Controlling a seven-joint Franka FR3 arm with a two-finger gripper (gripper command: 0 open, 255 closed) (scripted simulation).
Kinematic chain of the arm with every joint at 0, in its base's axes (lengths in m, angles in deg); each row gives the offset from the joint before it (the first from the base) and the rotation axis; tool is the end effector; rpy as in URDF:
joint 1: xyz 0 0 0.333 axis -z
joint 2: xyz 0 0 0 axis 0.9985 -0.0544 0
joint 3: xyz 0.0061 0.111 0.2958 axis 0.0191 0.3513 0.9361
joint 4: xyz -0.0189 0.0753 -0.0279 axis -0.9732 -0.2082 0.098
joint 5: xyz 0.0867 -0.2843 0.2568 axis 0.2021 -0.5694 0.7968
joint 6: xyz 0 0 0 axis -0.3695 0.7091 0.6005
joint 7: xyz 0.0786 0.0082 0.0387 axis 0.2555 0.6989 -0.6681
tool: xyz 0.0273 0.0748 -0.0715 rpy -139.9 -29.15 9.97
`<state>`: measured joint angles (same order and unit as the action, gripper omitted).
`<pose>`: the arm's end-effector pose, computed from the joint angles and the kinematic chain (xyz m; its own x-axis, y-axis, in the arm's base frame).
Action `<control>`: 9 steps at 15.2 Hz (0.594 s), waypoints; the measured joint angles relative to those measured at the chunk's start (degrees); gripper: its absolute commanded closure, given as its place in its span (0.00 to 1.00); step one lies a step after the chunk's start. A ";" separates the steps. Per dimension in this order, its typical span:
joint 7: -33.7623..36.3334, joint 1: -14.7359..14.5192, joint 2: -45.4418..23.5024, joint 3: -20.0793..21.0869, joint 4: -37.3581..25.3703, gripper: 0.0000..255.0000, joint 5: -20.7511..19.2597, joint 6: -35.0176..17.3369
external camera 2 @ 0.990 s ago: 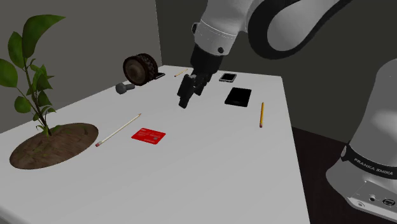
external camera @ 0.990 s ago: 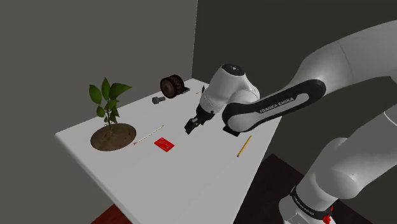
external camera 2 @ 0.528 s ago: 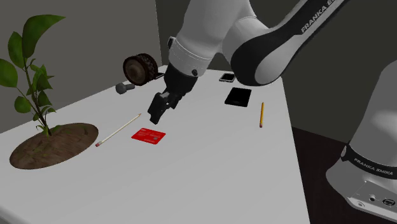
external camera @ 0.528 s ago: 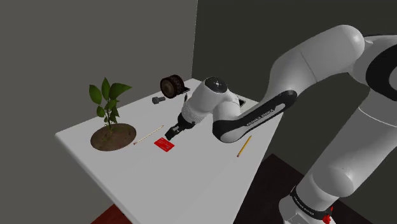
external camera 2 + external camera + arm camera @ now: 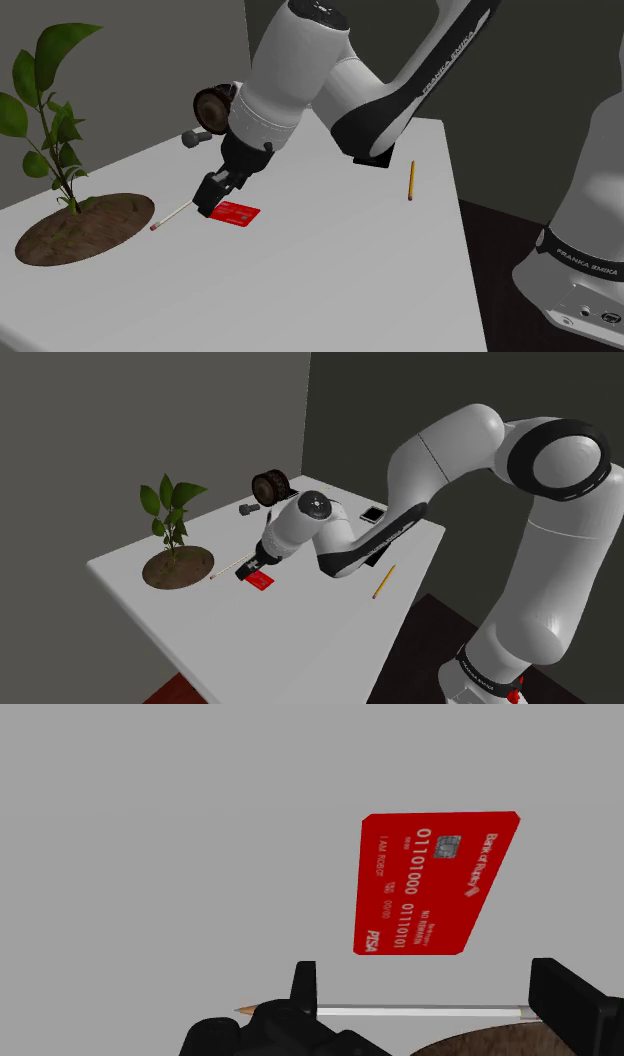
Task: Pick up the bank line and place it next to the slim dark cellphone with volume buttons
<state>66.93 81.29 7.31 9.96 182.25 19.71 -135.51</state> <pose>0.4692 0.3364 0.3296 0.7994 0.2437 0.5492 0.2884 -0.9575 0.0051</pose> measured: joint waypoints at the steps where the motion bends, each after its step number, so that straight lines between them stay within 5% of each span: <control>1: 0.87 -0.35 -0.67 -0.46 -0.39 0.00 -1.11 -0.13; 9: 3.70 -1.84 -4.13 -2.28 -3.00 0.00 -5.00 -0.29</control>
<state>70.63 79.45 3.18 7.68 179.25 14.70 -135.79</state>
